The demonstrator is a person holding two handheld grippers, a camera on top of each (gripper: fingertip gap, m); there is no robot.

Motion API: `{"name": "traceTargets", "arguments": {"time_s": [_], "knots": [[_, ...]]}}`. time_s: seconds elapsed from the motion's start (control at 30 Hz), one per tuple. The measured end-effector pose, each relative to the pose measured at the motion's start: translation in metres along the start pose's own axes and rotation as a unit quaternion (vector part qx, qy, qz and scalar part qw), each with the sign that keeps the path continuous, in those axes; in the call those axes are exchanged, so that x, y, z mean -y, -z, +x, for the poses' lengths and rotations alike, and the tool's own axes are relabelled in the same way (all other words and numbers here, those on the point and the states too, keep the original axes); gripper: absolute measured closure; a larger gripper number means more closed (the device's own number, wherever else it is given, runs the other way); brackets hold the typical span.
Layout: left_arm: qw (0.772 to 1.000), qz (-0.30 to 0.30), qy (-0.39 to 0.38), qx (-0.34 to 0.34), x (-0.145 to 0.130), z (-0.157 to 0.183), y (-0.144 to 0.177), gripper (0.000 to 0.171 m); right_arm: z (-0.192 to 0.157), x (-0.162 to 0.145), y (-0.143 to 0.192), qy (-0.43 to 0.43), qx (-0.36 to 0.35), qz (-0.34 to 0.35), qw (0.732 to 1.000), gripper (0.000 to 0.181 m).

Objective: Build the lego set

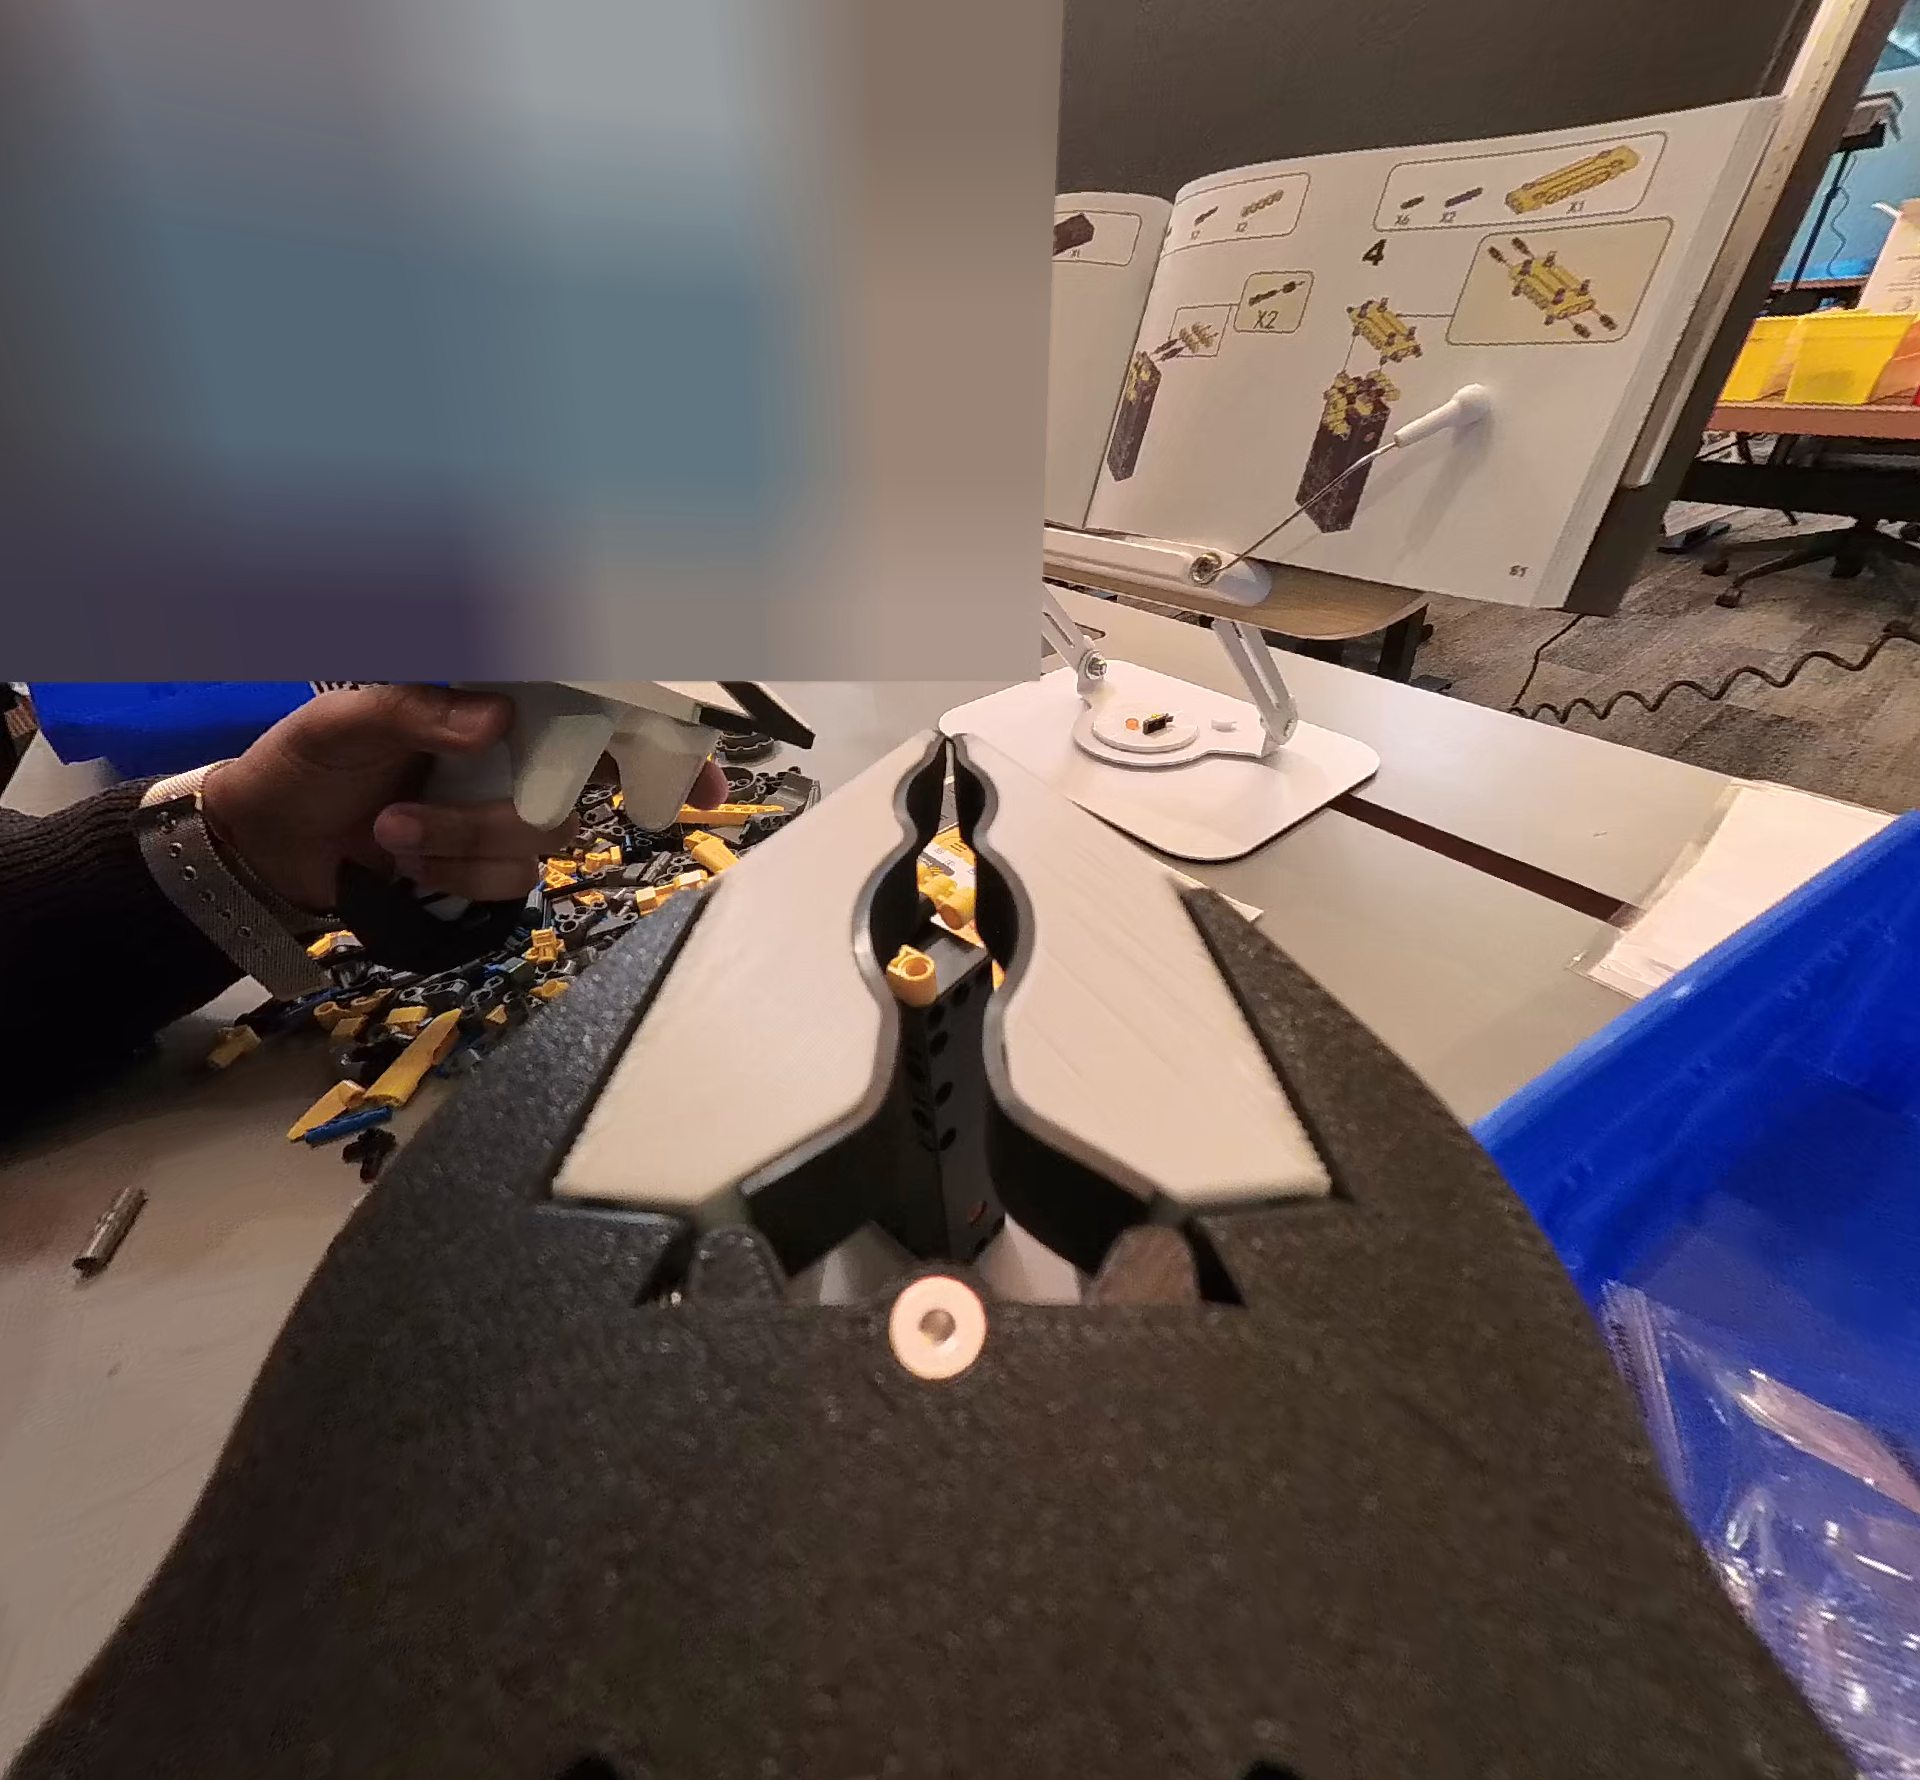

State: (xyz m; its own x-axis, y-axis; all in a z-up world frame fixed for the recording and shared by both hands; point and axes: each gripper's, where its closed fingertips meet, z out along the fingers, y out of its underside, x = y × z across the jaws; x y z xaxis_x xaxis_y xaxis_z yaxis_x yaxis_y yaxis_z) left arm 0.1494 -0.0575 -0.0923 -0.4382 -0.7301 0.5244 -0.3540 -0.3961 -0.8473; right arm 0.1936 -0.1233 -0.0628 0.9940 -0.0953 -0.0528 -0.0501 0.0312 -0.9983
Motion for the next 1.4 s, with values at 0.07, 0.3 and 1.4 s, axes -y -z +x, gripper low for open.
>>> {"name": "traceTargets", "arguments": {"time_s": [0.07, 0.3, 1.4], "knots": [[1.0, 0.001, 0.0, 0.002, 0.0, -0.001, 0.001, 0.147, 0.0, 0.0, 0.0, -0.001, 0.0, -0.001, 1.0, 0.18], [1.0, 0.0, 0.002, 0.004, 0.0, -0.003, 0.001, 0.147, 0.001, 0.0, 0.0, -0.004, 0.0, 0.0, 1.0, 0.18], [0.93, -0.276, -0.16, 0.183, -0.053, -0.124, -0.092, 0.066, 0.011, 0.033, 0.022, 0.002, -0.02, 0.052, 0.998, 0.18]]}}
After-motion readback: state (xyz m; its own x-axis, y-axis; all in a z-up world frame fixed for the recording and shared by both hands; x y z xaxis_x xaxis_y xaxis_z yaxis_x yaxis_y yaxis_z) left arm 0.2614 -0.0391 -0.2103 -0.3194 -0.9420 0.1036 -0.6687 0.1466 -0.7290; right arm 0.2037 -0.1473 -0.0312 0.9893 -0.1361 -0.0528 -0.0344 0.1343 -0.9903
